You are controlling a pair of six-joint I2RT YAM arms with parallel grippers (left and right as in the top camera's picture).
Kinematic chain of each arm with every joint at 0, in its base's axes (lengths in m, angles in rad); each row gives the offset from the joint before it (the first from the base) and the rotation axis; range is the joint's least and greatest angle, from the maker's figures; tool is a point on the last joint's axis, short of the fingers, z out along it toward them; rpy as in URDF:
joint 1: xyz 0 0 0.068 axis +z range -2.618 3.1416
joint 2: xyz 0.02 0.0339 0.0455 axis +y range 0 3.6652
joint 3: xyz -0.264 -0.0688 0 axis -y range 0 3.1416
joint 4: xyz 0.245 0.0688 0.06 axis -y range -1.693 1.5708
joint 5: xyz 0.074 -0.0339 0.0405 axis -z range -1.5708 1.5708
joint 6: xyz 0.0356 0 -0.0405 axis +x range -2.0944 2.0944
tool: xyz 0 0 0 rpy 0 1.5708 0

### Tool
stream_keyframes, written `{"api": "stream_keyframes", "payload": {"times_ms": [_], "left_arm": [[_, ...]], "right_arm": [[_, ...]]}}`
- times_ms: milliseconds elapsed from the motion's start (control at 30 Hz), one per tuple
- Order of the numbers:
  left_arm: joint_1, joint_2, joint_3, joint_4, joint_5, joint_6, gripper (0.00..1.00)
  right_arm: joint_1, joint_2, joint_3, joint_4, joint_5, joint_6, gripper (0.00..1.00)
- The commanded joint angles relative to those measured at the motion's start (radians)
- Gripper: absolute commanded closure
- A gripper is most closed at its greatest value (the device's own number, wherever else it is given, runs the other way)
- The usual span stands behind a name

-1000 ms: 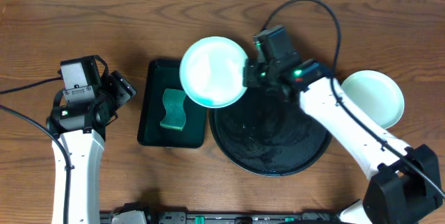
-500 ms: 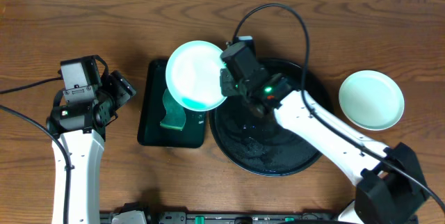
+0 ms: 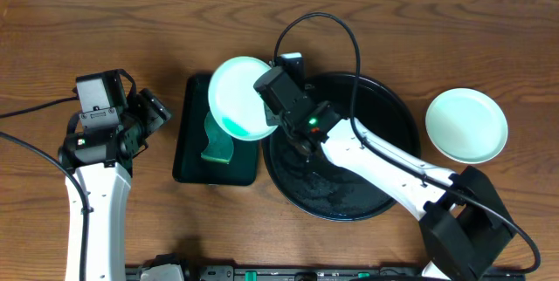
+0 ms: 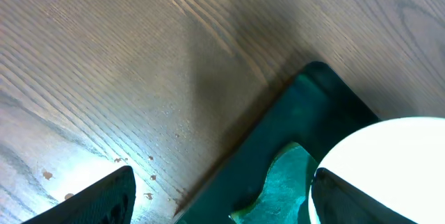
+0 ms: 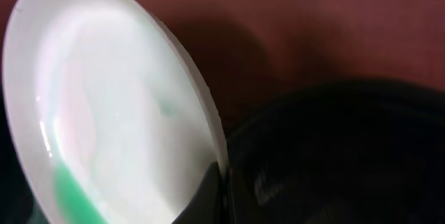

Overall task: Clean dirty plates on tray and stack at the side
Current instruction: 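Lift the pale green plate with the right gripper, tilting it over the tray, then hold the plate tilted upright over the dark green tray to drain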

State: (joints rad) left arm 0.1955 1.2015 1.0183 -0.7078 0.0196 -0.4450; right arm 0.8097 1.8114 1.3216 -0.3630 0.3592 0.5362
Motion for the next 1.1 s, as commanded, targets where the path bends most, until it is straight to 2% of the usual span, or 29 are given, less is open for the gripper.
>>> {"api": "stream_keyframes", "payload": {"times_ms": [0,200,433,1067], "left_arm": [[0.005,-0.006,0.02,-0.003,-0.005,-0.002,0.19],[0.005,-0.006,0.02,-0.003,-0.005,-0.002,0.19],[0.005,-0.006,0.02,-0.003,-0.005,-0.002,0.19],[0.005,-0.006,0.02,-0.003,-0.005,-0.002,0.19]], "right_arm": [[0.021,0.002,0.017,0.043,0.065,-0.079,0.99],[0.057,0.001,0.018,0.104,0.167,-0.202,0.99],[0.128,-0.001,0.018,0.205,0.373,-0.413,0.99],[0.288,-0.001,0.018,0.667,0.754,-1.038,0.99]]}}
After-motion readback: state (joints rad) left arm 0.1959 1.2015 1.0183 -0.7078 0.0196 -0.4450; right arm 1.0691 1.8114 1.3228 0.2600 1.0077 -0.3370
